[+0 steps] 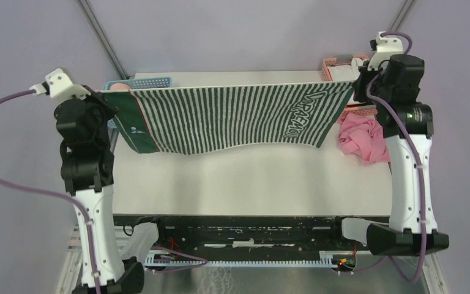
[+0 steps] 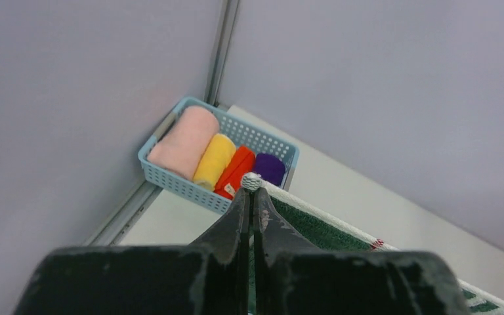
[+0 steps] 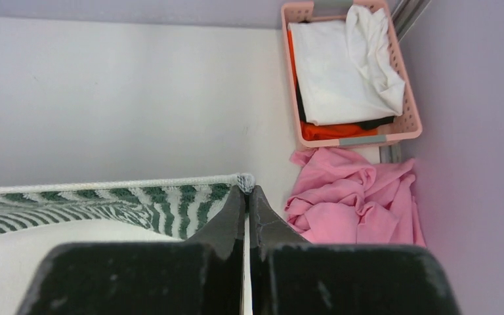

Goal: Roll the towels
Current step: Flatten out the towel at the center of the board.

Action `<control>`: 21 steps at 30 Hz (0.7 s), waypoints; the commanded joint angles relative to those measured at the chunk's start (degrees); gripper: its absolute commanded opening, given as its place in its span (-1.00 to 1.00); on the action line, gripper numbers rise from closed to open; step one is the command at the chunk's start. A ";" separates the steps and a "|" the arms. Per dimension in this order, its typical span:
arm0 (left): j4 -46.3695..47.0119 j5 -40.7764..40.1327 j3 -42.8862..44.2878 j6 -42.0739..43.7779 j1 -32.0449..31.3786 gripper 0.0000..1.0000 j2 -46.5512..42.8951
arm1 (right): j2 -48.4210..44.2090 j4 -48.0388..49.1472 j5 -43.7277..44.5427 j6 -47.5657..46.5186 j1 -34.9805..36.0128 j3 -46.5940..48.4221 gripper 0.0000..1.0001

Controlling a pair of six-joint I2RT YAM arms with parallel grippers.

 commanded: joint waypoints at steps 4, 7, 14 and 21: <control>-3.14 -7.32 3.59 1.46 0.82 -0.95 -4.61 | -5.69 -3.75 5.89 1.53 -0.57 -1.05 -0.99; -3.07 -7.23 2.43 1.39 0.76 -0.95 -4.18 | -3.34 -6.05 6.56 2.13 -0.57 0.26 -1.00; 1.63 0.45 -4.31 0.50 0.80 -0.95 5.47 | 9.92 -4.49 8.52 2.74 -0.58 1.50 -0.99; 9.72 6.33 -5.52 -0.90 0.66 -0.95 24.80 | 29.77 2.57 7.82 2.01 -0.57 10.32 -0.99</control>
